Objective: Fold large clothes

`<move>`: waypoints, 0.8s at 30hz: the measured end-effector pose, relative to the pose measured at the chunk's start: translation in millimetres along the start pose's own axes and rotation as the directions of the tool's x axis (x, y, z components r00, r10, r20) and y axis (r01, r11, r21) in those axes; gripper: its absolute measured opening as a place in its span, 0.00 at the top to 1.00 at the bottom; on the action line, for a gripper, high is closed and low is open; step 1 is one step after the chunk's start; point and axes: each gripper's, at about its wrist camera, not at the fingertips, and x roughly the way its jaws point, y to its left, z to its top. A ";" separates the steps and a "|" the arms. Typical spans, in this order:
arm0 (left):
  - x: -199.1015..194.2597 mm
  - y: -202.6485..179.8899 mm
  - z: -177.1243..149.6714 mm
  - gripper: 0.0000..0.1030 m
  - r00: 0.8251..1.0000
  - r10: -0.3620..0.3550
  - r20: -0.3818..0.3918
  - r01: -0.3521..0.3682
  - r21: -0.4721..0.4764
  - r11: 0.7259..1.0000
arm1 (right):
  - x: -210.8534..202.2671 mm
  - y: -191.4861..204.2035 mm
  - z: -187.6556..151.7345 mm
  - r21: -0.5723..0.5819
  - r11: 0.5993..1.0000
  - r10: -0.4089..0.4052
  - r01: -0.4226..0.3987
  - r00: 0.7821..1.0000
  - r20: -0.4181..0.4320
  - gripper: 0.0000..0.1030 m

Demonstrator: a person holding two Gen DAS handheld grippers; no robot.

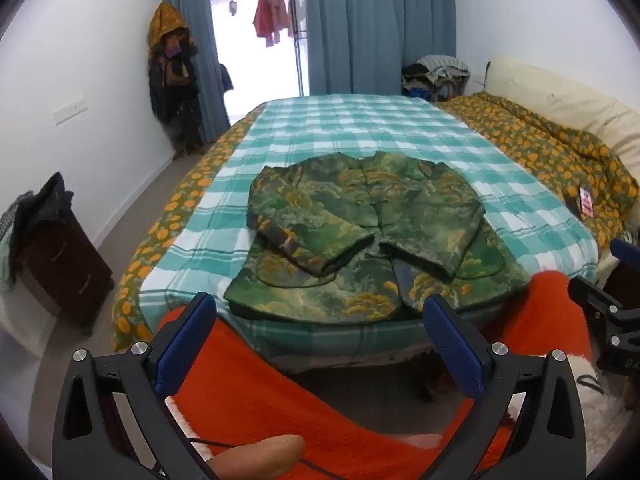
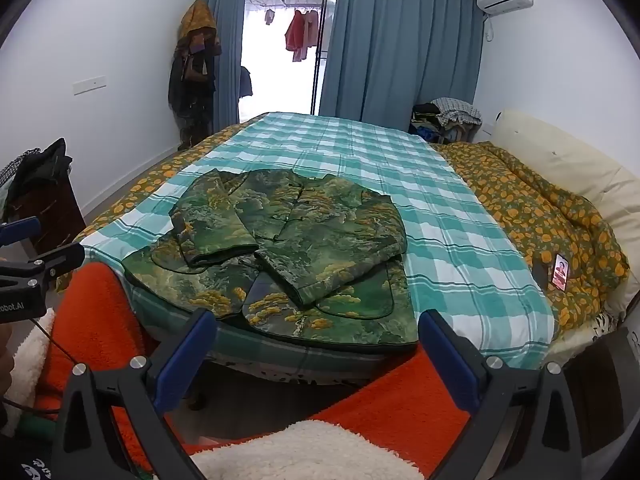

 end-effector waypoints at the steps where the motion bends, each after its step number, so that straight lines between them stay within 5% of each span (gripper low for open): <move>1: -0.7 1.0 -0.3 0.00 1.000 -0.002 -0.001 0.002 0.000 1.000 | 0.4 0.1 0.2 -0.004 1.000 -0.003 0.003 1.000 -0.003 0.00; 24: -0.2 -7.2 -0.2 0.00 1.000 0.010 -0.004 -0.010 0.039 0.999 | 2.5 2.4 -2.7 0.002 1.000 0.009 -0.009 1.000 -0.014 0.00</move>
